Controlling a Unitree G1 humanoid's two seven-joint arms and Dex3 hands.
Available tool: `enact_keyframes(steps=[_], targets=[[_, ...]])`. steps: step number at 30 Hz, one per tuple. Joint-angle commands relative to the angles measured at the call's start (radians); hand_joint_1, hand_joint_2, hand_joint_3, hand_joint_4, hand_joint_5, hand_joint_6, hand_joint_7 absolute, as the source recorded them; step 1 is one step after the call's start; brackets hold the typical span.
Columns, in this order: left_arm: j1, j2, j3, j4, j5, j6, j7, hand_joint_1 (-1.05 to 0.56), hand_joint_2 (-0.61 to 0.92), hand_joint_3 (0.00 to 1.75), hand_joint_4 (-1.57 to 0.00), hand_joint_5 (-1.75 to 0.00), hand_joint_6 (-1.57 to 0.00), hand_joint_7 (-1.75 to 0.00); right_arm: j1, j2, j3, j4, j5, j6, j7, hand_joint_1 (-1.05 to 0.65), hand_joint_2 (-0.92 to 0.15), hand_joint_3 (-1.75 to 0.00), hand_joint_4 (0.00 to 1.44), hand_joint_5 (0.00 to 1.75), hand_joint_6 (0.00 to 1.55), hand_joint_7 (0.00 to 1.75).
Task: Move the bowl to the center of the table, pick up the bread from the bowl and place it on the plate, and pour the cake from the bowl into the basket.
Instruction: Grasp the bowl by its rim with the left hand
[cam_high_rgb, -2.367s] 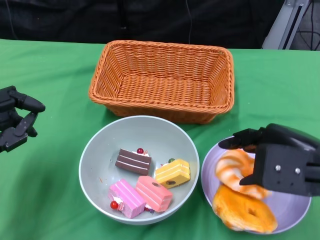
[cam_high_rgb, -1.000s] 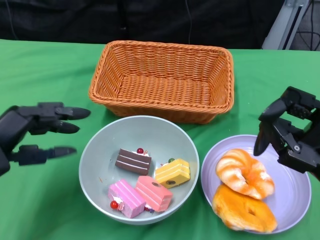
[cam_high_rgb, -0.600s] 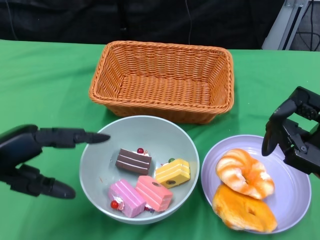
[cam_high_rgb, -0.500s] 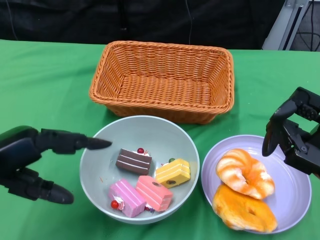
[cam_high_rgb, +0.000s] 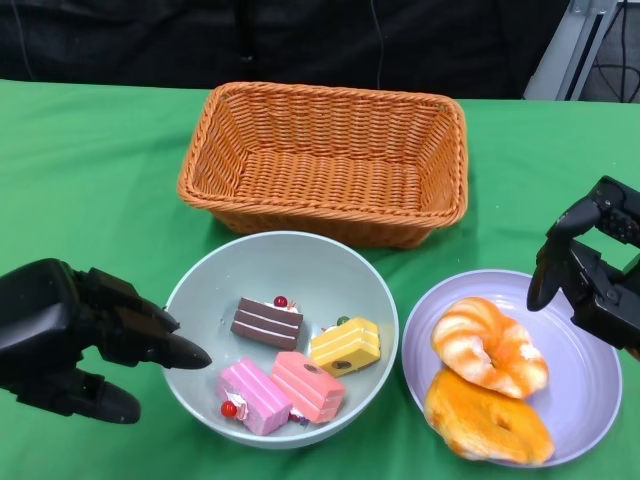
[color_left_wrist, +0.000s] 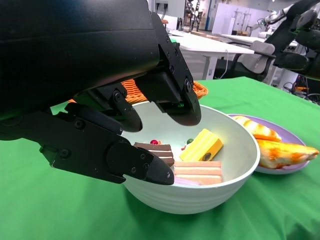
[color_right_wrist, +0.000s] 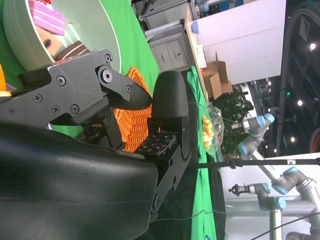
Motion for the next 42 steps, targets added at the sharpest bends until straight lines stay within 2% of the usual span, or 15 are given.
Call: enact_keyframes(steps=[1, 3, 11, 17, 20, 26, 32, 39, 42], targets=[[-0.029, -0.051, 0.066, 0.040, 0.155, -0.106, 0.091, -0.35, 0.83, 0.01, -1.01, -0.08, -0.97, -0.06, 0.010, 0.003, -0.008, -0.029, 0.022, 0.018, -0.024, -0.09, -0.76, -0.81, 0.68, 1.74, 0.69, 1.31], [-0.044, -0.085, 0.104, 0.061, 0.263, -0.154, 0.148, -0.34, 0.85, 0.01, -1.07, -0.11, -1.03, -0.07, 0.011, 0.004, -0.008, -0.027, 0.025, 0.014, -0.024, -0.09, -0.76, -0.82, 0.69, 1.73, 0.69, 1.30], [-0.062, -0.075, 0.112, 0.084, 0.470, -0.162, 0.338, -0.33, 0.86, 0.01, -1.09, -0.09, -1.07, -0.05, 0.012, 0.006, -0.005, -0.029, 0.015, -0.002, -0.023, -0.08, -0.73, -0.88, 0.69, 1.74, 0.68, 1.33], [-0.063, -0.052, 0.083, 0.075, 0.546, -0.145, 0.450, -0.33, 0.86, 0.00, -1.10, -0.08, -1.07, -0.03, 0.012, 0.006, -0.005, -0.029, 0.014, -0.002, -0.023, -0.08, -0.73, -0.89, 0.69, 1.74, 0.68, 1.33], [-0.051, -0.062, 0.052, 0.031, 0.649, -0.099, 0.523, -0.33, 0.87, 0.00, -1.08, -0.06, -1.07, -0.02, 0.030, 0.015, -0.011, -0.060, 0.021, 0.008, -0.049, -0.09, -0.72, -0.87, 0.70, 1.72, 0.69, 1.32], [-0.037, -0.027, -0.025, -0.022, 0.749, -0.009, 0.668, -0.32, 0.87, 0.00, -1.06, -0.04, -1.05, 0.00, 0.039, 0.018, -0.009, -0.075, 0.025, 0.007, -0.056, -0.09, -0.74, -0.87, 0.71, 1.71, 0.70, 1.31], [-0.029, 0.012, -0.124, -0.081, 0.760, 0.094, 0.702, -0.33, 0.87, 0.00, -1.04, -0.02, -1.02, 0.00, 0.048, 0.021, -0.009, -0.079, 0.030, -0.007, -0.049, -0.10, -0.74, -0.87, 0.71, 1.71, 0.70, 1.31], [-0.030, 0.049, -0.201, -0.111, 0.751, 0.164, 0.722, -0.33, 0.87, 0.00, -1.04, -0.01, -1.01, 0.00, 0.051, 0.025, -0.008, -0.082, 0.030, -0.008, -0.054, -0.10, -0.74, -0.87, 0.71, 1.70, 0.69, 1.32], [-0.024, 0.061, -0.241, -0.151, 0.756, 0.237, 0.679, -0.36, 0.85, 0.01, -0.93, 0.00, -0.88, 0.00, 0.054, 0.031, -0.006, -0.095, 0.032, 0.001, -0.069, -0.10, -0.72, -0.90, 0.74, 1.69, 0.71, 1.32]])
